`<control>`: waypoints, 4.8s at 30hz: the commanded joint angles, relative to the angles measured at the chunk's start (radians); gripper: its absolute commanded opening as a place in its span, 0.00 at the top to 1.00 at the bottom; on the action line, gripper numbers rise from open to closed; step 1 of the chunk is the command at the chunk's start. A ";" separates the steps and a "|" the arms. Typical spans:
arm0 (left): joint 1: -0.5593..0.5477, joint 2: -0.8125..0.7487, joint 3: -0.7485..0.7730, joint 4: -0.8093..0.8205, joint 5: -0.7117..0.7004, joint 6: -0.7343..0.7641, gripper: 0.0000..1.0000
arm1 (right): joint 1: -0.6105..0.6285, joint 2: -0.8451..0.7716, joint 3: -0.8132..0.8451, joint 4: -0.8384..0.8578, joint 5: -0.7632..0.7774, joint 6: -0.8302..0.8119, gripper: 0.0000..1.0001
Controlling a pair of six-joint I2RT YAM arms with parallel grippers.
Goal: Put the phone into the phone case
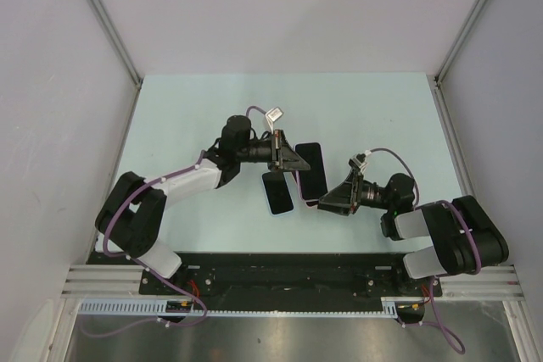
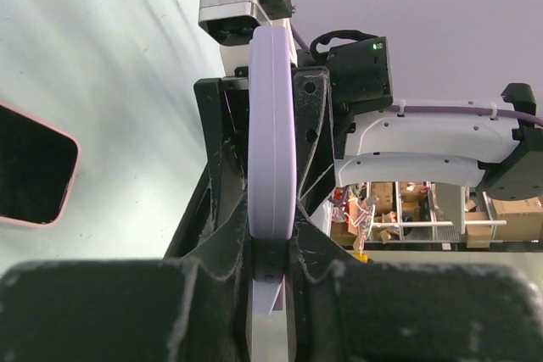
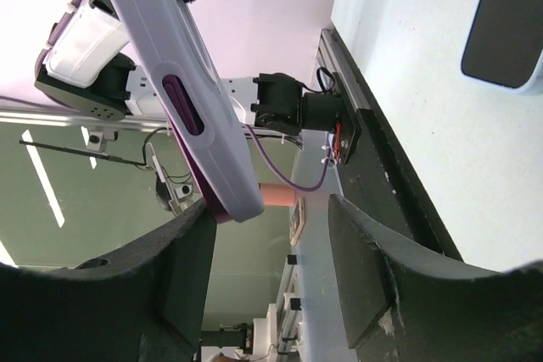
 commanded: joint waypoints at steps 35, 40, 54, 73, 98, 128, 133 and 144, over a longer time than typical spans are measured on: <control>-0.008 -0.042 -0.018 0.063 0.114 0.019 1.00 | 0.038 -0.114 0.083 0.276 0.091 0.058 0.49; -0.025 -0.047 -0.036 0.057 0.149 0.036 1.00 | -0.005 -0.095 0.102 0.273 0.102 0.057 0.46; -0.074 -0.062 -0.057 -0.024 0.160 0.117 0.71 | -0.085 0.023 0.128 0.274 0.175 0.089 1.00; -0.074 -0.087 -0.124 -0.064 0.100 0.182 0.88 | -0.117 0.004 0.116 0.282 0.171 0.117 1.00; -0.100 -0.089 -0.070 -0.155 0.013 0.223 0.46 | -0.033 -0.267 0.133 -0.219 0.149 -0.180 1.00; 0.079 -0.437 0.104 -0.807 -0.433 0.677 0.00 | -0.235 -0.030 0.796 -1.640 0.398 -1.155 1.00; 0.092 -0.509 0.065 -0.819 -0.529 0.742 0.00 | -0.235 0.121 0.876 -1.730 0.448 -1.233 0.99; 0.096 -0.498 0.047 -0.808 -0.489 0.751 0.00 | -0.209 0.336 0.881 -1.658 0.385 -1.261 0.98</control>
